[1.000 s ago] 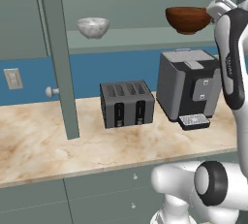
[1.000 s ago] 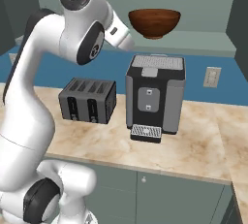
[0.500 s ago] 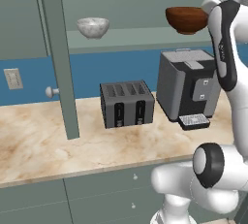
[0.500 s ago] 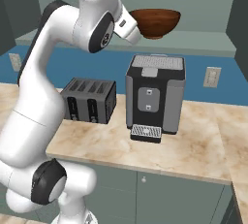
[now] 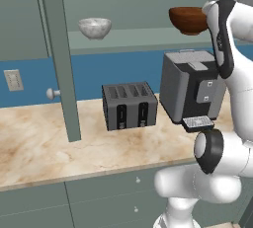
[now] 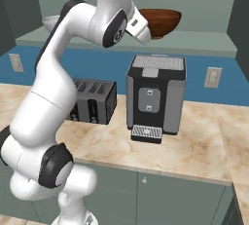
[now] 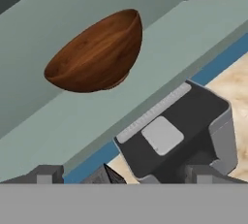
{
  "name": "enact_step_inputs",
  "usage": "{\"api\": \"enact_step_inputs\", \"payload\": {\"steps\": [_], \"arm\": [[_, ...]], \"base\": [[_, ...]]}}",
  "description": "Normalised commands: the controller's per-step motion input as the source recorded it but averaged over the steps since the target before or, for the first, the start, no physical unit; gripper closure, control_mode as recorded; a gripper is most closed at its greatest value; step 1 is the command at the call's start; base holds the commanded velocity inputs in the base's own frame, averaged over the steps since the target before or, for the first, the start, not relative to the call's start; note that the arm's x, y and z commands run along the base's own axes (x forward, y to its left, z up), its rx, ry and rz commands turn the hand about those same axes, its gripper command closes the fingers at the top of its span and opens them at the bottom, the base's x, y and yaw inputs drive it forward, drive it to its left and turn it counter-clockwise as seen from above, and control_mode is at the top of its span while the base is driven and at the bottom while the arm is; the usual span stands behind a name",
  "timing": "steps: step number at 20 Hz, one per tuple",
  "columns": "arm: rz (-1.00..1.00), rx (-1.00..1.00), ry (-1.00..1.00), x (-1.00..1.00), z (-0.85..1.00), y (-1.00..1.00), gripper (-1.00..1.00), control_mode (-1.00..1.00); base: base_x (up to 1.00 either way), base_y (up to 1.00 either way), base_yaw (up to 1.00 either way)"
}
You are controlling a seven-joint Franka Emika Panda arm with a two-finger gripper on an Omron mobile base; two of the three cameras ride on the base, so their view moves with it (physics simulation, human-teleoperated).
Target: Take the smaller bowl and place it next to the appetizer plate on the dining counter , and place the larger bowl next to the plate with cooked food.
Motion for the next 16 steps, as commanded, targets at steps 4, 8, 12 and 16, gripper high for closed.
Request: {"api": "enact_step_inputs", "payload": {"steps": [4, 8, 12, 16], "arm": [[0.00, 0.01, 0.02, 0.28, 0.00, -0.22, -1.00, -1.00], [0.00, 0.02, 0.00, 0.28, 0.00, -0.16, -1.00, -1.00], [0.00, 0.04, 0.00, 0.36, -0.01, -0.10, -1.00, -1.00], [0.00, 0.03, 0.00, 0.38, 0.00, -0.02, -1.00, -1.00]], "base": [[0.00, 0.00, 0.00], [0.00, 0.00, 0.00], [0.00, 0.00, 0.00], [0.00, 0.00, 0.00]]}}
